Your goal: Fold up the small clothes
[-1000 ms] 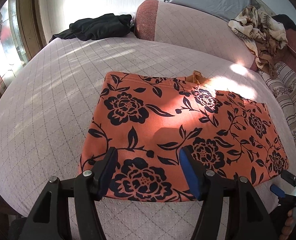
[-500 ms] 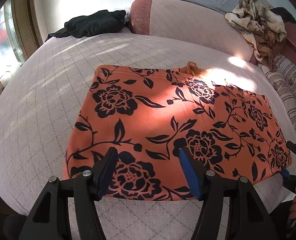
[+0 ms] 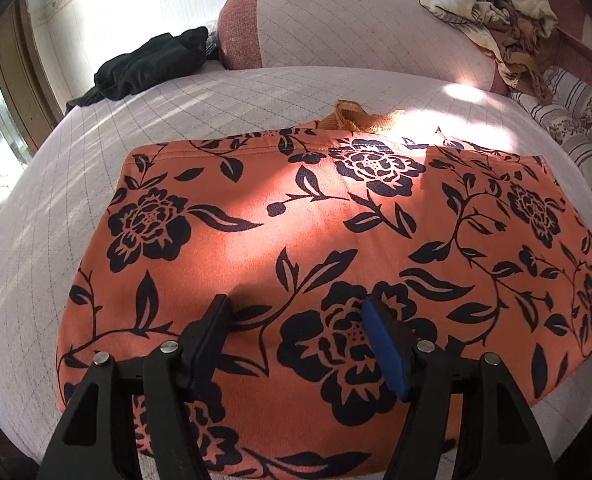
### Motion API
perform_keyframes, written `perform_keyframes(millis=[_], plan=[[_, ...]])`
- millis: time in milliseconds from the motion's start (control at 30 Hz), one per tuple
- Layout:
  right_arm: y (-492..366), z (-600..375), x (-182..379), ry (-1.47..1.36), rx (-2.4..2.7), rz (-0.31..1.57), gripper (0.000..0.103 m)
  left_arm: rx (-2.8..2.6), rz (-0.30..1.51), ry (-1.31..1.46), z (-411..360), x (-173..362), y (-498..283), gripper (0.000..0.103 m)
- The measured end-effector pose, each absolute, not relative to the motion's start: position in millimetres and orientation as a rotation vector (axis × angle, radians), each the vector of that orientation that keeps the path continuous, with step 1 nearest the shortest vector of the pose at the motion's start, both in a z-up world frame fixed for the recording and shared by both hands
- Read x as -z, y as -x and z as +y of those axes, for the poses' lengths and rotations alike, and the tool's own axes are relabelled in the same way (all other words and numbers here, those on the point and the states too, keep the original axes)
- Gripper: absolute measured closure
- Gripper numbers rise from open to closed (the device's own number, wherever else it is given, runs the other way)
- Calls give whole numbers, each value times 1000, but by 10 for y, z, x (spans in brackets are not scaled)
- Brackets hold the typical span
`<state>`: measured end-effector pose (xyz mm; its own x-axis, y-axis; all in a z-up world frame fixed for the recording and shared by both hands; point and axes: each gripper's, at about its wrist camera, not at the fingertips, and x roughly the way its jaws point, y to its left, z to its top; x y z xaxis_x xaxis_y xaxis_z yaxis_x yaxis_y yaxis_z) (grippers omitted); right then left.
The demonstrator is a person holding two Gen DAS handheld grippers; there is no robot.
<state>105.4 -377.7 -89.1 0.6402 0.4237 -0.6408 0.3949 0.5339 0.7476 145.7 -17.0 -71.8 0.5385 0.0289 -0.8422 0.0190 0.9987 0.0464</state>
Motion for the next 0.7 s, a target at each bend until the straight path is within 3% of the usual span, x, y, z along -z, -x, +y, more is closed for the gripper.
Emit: perform_keyframes(millis=[700], plan=[[-1088,-3665,718,-922,-9,935,23,-5,995,0,-151,525,-1475,34]])
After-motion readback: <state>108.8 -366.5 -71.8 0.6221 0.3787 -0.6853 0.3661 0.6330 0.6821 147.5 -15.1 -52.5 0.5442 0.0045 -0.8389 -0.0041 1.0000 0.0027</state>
